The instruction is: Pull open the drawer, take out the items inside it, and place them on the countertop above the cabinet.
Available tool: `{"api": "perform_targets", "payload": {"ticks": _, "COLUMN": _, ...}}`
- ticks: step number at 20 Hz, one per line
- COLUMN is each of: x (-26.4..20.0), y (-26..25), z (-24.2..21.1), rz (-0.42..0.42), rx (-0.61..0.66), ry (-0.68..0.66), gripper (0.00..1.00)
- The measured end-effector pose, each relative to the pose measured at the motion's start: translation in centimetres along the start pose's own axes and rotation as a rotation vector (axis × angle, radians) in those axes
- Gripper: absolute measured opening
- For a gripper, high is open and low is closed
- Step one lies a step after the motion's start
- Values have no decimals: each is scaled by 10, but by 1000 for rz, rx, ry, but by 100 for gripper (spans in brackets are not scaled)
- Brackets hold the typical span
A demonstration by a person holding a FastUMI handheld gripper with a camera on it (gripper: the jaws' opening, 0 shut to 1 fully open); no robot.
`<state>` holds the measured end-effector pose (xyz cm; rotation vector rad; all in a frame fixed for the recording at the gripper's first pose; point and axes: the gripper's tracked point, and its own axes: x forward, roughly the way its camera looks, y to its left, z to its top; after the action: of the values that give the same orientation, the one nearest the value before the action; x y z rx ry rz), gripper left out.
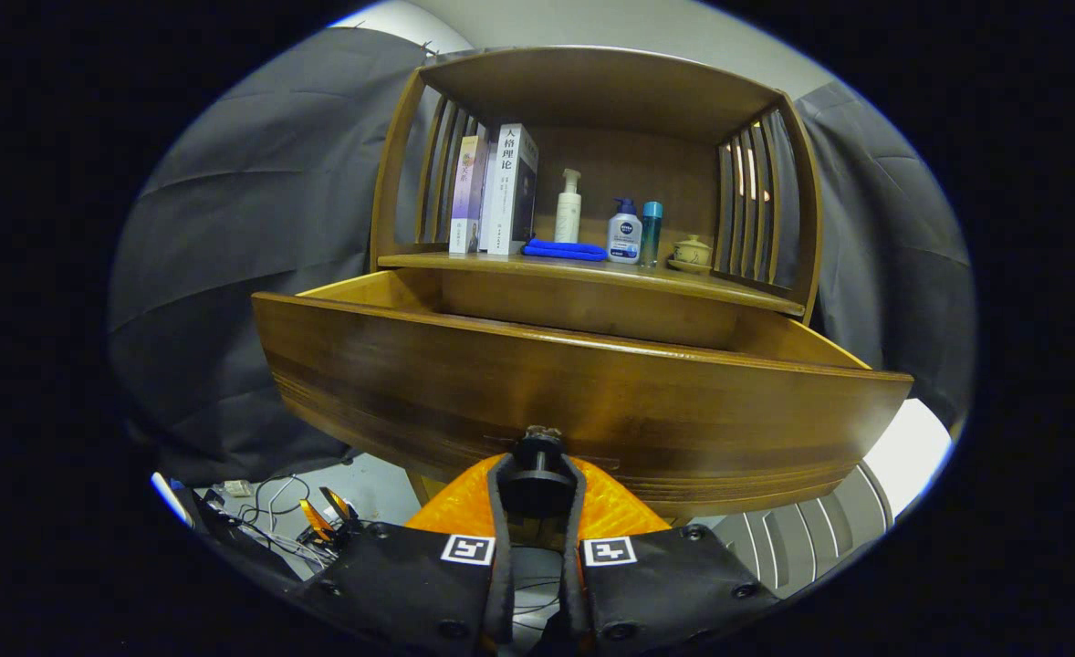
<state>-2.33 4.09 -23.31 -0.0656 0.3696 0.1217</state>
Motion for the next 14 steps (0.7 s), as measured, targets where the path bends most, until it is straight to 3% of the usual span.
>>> {"api": "perform_targets", "payload": {"ticks": 2, "x": 1, "y": 1, "z": 0, "rz": 6, "rx": 0, "ry": 9, "gripper": 24}}
{"api": "perform_targets", "payload": {"ticks": 5, "x": -3, "y": -1, "z": -2, "rz": 19, "rx": 1, "ry": 32, "gripper": 42}}
{"api": "perform_targets", "payload": {"ticks": 12, "x": -18, "y": -12, "z": 8, "rz": 23, "rx": 20, "ry": 8, "gripper": 99}}
{"api": "perform_targets", "payload": {"ticks": 14, "x": -23, "y": -16, "z": 17, "rz": 28, "rx": 32, "ry": -10, "gripper": 99}}
